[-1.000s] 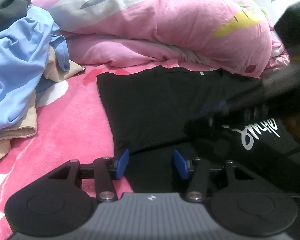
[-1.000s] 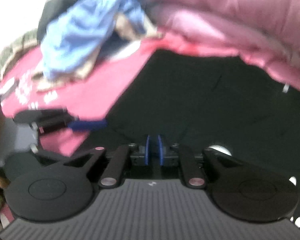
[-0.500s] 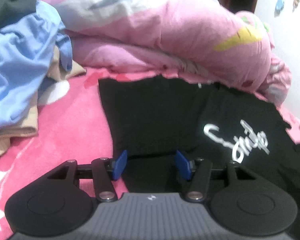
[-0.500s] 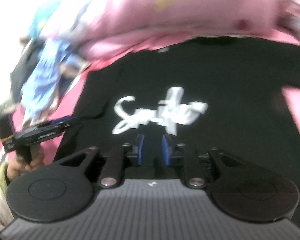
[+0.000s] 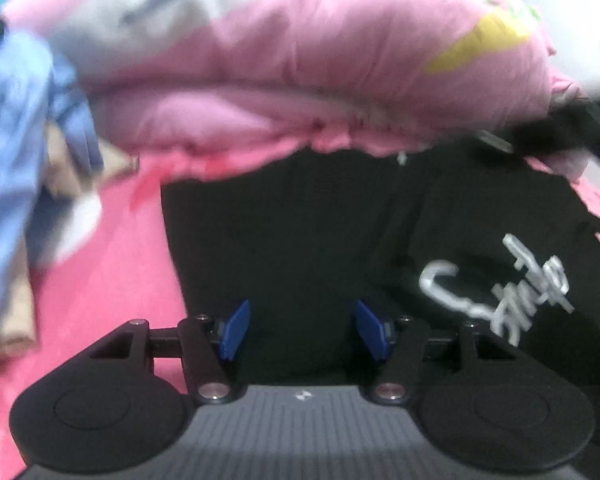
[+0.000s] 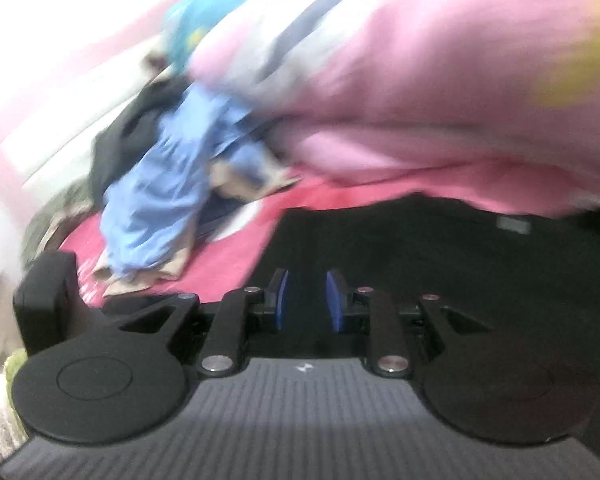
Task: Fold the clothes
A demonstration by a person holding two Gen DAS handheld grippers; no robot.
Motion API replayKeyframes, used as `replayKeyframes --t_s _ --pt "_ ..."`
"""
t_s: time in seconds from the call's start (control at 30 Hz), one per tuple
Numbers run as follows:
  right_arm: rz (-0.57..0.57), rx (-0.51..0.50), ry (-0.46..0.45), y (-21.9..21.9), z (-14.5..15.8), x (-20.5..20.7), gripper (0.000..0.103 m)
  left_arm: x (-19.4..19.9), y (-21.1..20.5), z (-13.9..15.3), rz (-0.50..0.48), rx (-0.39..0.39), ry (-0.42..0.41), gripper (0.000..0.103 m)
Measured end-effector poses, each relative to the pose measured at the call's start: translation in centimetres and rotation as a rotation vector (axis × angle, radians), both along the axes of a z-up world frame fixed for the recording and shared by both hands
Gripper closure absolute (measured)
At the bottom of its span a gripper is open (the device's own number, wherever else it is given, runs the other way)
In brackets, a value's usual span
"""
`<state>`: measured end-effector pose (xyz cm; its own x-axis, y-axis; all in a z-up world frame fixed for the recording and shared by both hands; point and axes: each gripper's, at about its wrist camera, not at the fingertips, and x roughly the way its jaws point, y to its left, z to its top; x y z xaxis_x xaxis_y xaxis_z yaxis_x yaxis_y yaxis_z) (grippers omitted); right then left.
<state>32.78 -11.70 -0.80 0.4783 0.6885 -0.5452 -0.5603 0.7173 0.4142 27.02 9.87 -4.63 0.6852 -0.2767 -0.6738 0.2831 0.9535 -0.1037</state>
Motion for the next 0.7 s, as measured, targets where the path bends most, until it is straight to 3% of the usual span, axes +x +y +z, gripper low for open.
replayKeyframes --t_s 0.07,0.13,0.17,0.2,0.23,0.37,0.5,0.6,0.67,0.7 --pt "0.081 -0.017 0.026 2.8 -1.7 2.6 0.085 -0.5 0.2 -0.2 -0.014 -0.004 -0.024 0.041" --pt "0.087 -0.067 0.078 4.1 -3.8 5.0 0.086 -0.8 0.3 -0.2 -0.026 -0.004 -0.034 0.04" --pt "0.066 -0.081 0.11 4.0 -4.9 6.3 0.088 -0.7 0.4 -0.3 -0.028 -0.009 -0.034 0.04" --pt "0.02 -0.08 0.132 3.1 -5.8 7.8 0.1 -0.8 0.5 -0.3 -0.029 -0.016 -0.034 0.04" --pt "-0.024 -0.046 0.152 1.8 -6.2 8.8 0.103 -0.9 0.6 -0.3 -0.029 -0.019 -0.035 0.04" --pt "-0.207 0.098 0.195 -3.0 -6.0 10.9 0.1 -1.0 0.7 -0.2 -0.027 -0.026 -0.035 0.04" --pt "-0.1 0.15 0.169 -1.8 -4.5 8.9 0.099 -1.0 0.5 -0.3 -0.025 -0.024 -0.036 0.04" --pt "0.022 0.145 0.21 1.4 -5.2 8.4 0.099 -1.1 0.4 -0.2 -0.024 -0.018 -0.04 0.04" --pt "0.046 0.124 0.228 2.7 -6.2 9.0 0.099 -1.1 0.4 -0.2 -0.024 -0.019 -0.04 0.04" --pt "0.006 0.11 0.224 2.6 -6.6 9.7 0.099 -1.1 0.5 -0.2 -0.024 -0.024 -0.039 0.04"
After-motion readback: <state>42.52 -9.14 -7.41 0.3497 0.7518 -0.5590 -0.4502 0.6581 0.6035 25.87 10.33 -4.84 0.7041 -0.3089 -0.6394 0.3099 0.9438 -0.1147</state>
